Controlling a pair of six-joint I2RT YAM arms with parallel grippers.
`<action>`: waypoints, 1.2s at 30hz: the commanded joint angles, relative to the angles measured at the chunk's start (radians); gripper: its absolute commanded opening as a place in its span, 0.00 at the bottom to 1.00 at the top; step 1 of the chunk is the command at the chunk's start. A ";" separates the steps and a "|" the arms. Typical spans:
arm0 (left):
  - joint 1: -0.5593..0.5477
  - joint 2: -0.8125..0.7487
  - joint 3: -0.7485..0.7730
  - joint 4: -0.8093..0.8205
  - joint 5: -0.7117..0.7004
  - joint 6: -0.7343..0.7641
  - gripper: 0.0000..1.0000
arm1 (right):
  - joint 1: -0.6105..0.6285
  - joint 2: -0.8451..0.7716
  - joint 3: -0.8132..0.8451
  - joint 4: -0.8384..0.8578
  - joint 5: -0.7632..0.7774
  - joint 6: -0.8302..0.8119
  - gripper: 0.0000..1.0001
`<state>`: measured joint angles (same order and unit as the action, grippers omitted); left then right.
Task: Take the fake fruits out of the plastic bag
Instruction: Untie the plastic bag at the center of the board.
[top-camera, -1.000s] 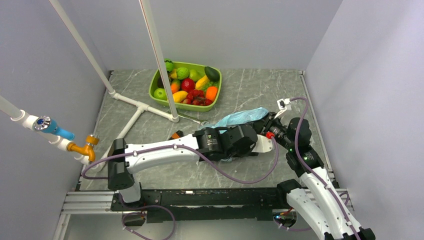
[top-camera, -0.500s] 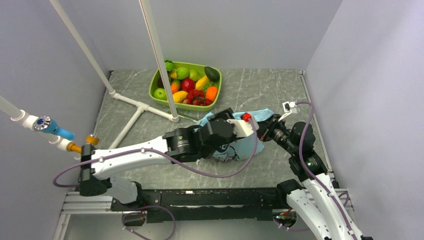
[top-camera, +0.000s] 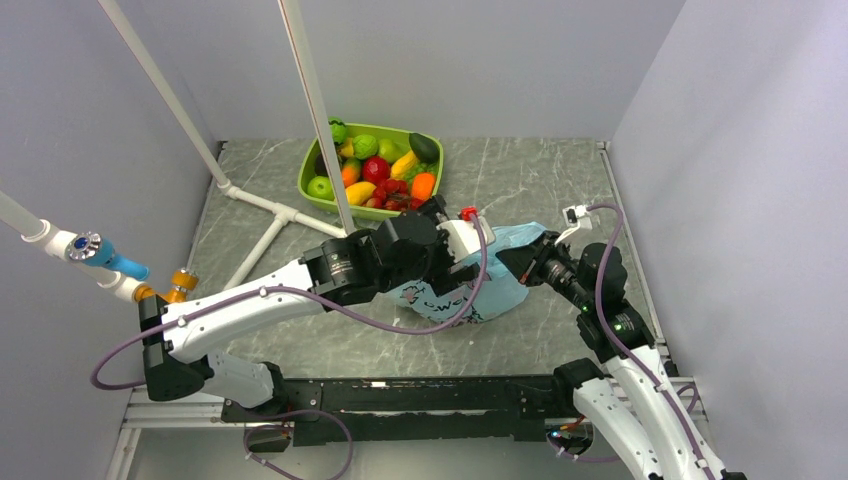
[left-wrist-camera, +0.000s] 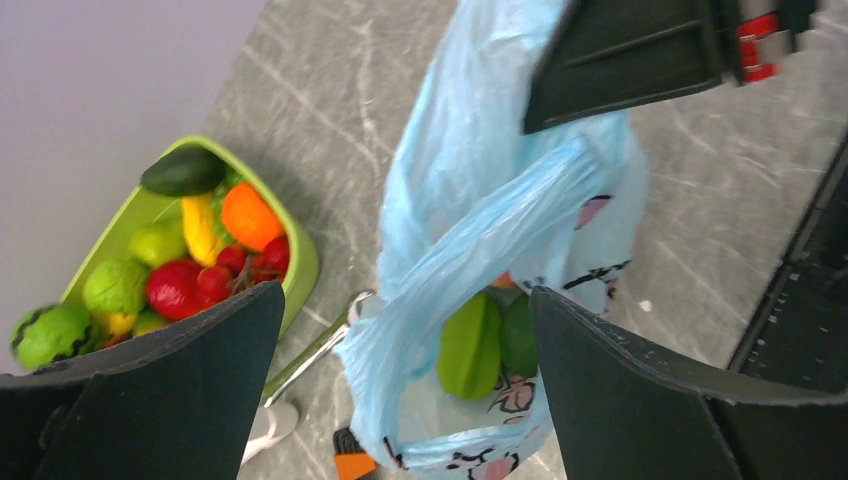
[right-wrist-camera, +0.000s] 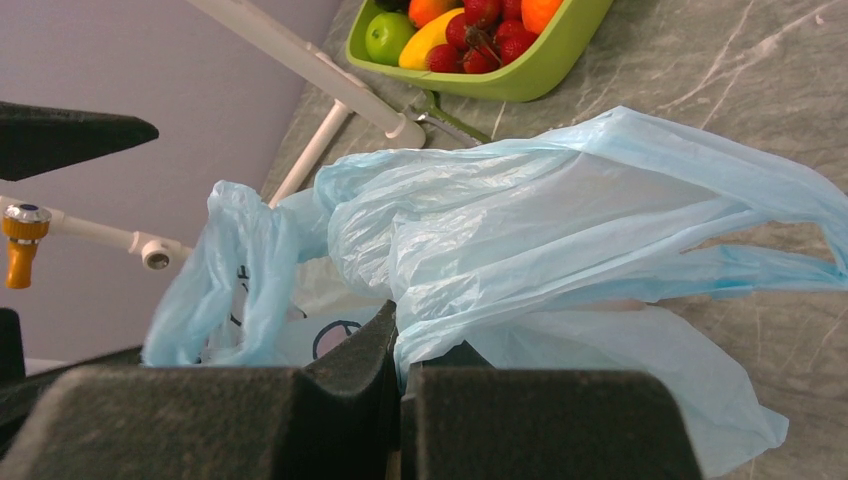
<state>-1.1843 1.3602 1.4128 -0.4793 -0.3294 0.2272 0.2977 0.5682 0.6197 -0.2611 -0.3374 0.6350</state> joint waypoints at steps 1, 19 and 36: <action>0.001 0.037 0.084 -0.030 0.184 0.038 1.00 | -0.002 -0.001 0.045 0.010 0.009 -0.012 0.00; 0.038 0.169 0.218 0.004 -0.033 0.037 0.35 | -0.002 -0.015 0.046 -0.029 0.066 0.001 0.00; 0.516 -0.011 0.241 0.053 0.050 -0.592 0.00 | -0.003 0.195 0.321 -0.200 0.503 -0.092 0.00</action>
<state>-0.7460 1.4582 1.6680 -0.5014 -0.3912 -0.1596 0.2970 0.6567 0.7509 -0.4519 0.0822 0.6567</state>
